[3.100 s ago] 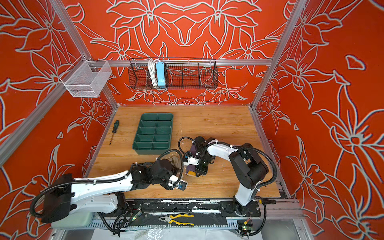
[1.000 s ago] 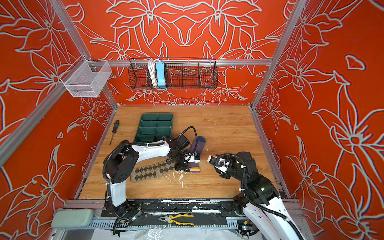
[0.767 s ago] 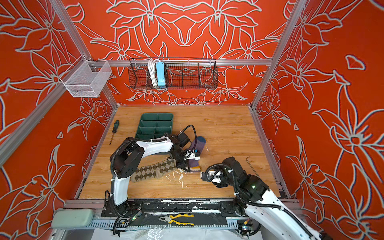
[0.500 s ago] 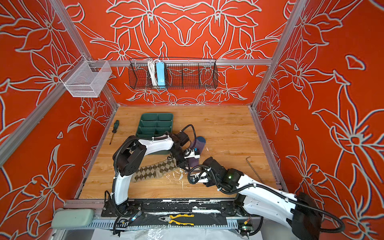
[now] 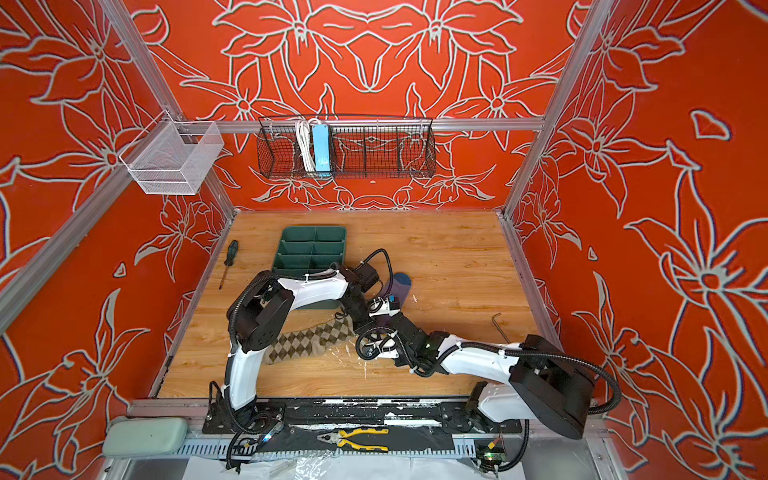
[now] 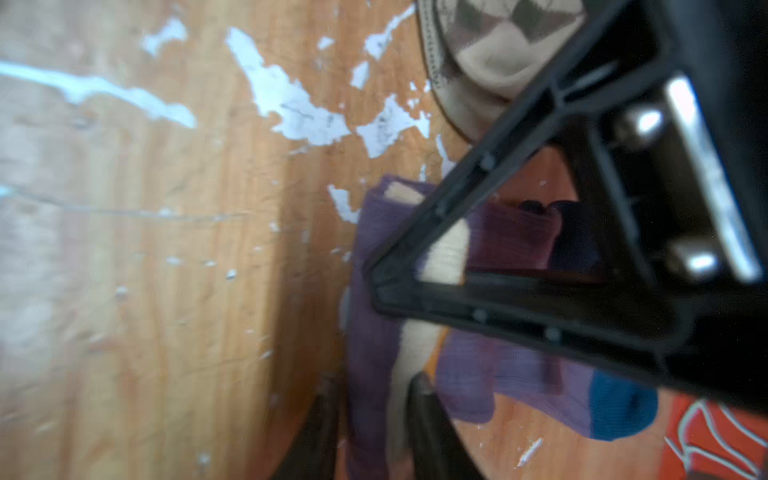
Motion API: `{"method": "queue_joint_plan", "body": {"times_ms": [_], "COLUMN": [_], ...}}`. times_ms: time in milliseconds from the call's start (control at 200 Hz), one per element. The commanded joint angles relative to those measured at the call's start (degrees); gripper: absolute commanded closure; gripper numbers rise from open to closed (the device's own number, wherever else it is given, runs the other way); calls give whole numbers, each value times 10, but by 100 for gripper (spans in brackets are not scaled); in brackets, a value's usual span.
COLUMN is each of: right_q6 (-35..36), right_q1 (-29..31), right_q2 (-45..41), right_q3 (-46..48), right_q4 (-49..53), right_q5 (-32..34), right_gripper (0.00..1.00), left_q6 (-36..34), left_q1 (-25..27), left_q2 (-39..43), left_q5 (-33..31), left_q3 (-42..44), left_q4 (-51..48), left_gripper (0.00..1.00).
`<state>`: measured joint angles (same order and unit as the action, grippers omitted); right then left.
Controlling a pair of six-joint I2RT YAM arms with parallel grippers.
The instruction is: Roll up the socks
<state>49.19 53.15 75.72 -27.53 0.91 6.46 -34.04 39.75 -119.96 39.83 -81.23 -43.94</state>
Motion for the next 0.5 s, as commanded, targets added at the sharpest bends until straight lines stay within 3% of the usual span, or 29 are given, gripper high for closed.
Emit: {"method": "queue_joint_plan", "body": {"times_ms": [0,160,305,495], "right_q6": [-20,-29,-41,-63], "right_q1": [4,4,3,-5], "right_q2": [23,20,16,29], "right_q3": [-9,-13,-28,-52], "right_q4": [3,36,99,152], "right_q5": [20,19,-13,-58], "right_gripper": [82,100,100,100], "left_q6": [-12,-8,26,110], "left_q1": [5,5,1,-33], "left_q2": [-14,11,70,199], "left_q5": [-8,-22,-38,-88], "left_q3": [5,17,51,128], "left_q4": [-16,-1,63,206], "left_gripper": [85,78,66,58]}}
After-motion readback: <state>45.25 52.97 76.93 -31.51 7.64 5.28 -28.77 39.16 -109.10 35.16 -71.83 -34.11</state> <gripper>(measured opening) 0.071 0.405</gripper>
